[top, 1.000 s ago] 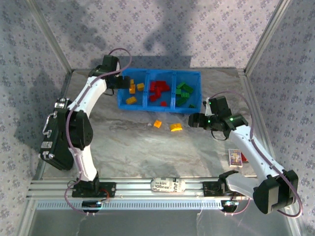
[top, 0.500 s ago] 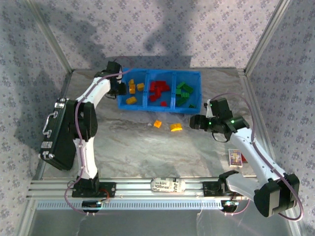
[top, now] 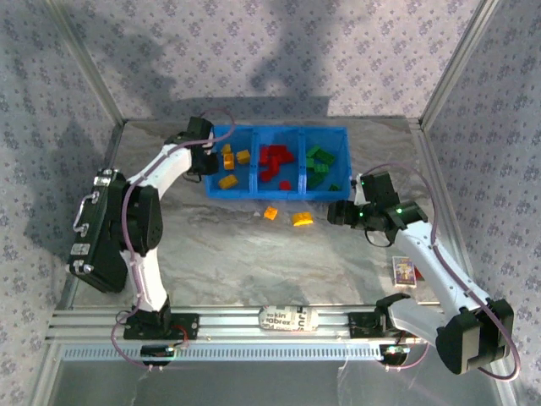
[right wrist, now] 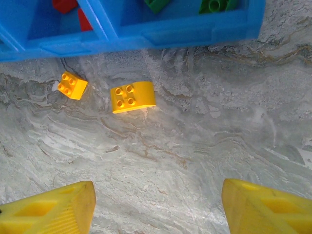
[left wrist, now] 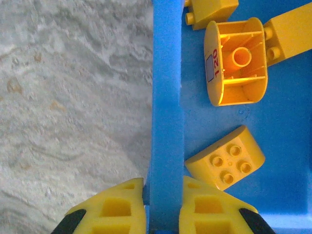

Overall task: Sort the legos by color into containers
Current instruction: Move the container to the top-center of the table.

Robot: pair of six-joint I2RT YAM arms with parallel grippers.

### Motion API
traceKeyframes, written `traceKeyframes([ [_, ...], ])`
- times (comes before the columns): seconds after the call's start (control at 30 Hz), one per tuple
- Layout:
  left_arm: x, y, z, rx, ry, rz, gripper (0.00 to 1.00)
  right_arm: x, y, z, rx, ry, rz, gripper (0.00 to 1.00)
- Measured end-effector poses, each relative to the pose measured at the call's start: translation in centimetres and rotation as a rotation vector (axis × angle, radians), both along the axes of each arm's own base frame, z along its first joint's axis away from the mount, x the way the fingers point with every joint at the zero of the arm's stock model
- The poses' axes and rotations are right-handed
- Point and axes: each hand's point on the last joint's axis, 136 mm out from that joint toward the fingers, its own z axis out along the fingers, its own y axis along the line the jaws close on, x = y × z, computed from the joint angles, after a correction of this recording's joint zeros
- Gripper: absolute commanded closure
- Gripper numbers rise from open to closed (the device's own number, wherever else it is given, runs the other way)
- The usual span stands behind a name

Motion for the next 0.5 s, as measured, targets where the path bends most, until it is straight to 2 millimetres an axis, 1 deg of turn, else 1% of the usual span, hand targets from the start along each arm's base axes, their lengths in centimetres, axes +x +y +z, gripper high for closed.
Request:
traceKeyframes([
  [0.03, -0.7, 0.0, -0.1, 0.001, 0.002, -0.001, 0.68, 0.0, 0.0, -0.1, 0.001, 0.0, -0.001, 0.24],
  [0.07, -1.2, 0.0, -0.1, -0.003, 0.006, 0.002, 0.49, 0.0, 0.0, -0.2, 0.001, 0.0, -0.001, 0.23],
  [0.1, -1.8, -0.1, 0.0, -0.008, 0.008, -0.009, 0.37, 0.0, 0.0, -0.3, 0.001, 0.005, -0.004, 0.22],
  [0.13, -2.1, -0.1, 0.1, -0.011, 0.007, -0.01, 0.33, 0.0, 0.0, -0.5, 0.0, 0.009, -0.003, 0.21],
  [0.2, -2.4, -0.2, 0.8, -0.023, -0.009, -0.008, 0.28, 0.0, 0.2, -0.8, -0.004, 0.02, 0.004, 0.2],
  [0.27, -2.4, -0.3, 1.9, -0.04, -0.039, -0.001, 0.26, 0.0, 0.6, -1.2, -0.008, 0.033, 0.014, 0.2],
  [0.37, -2.6, -0.4, 4.1, -0.064, -0.094, 0.006, 0.25, -0.1, 1.2, -1.6, -0.018, 0.04, 0.033, 0.2],
  [0.43, -3.1, -0.6, 6.0, -0.085, -0.14, 0.008, 0.26, -0.1, 1.6, -1.8, -0.023, 0.041, 0.048, 0.2],
  [0.5, -3.8, -1.3, 7.7, -0.099, -0.185, -0.007, 0.26, -0.1, 2.1, -2.1, -0.03, 0.043, 0.062, 0.19],
])
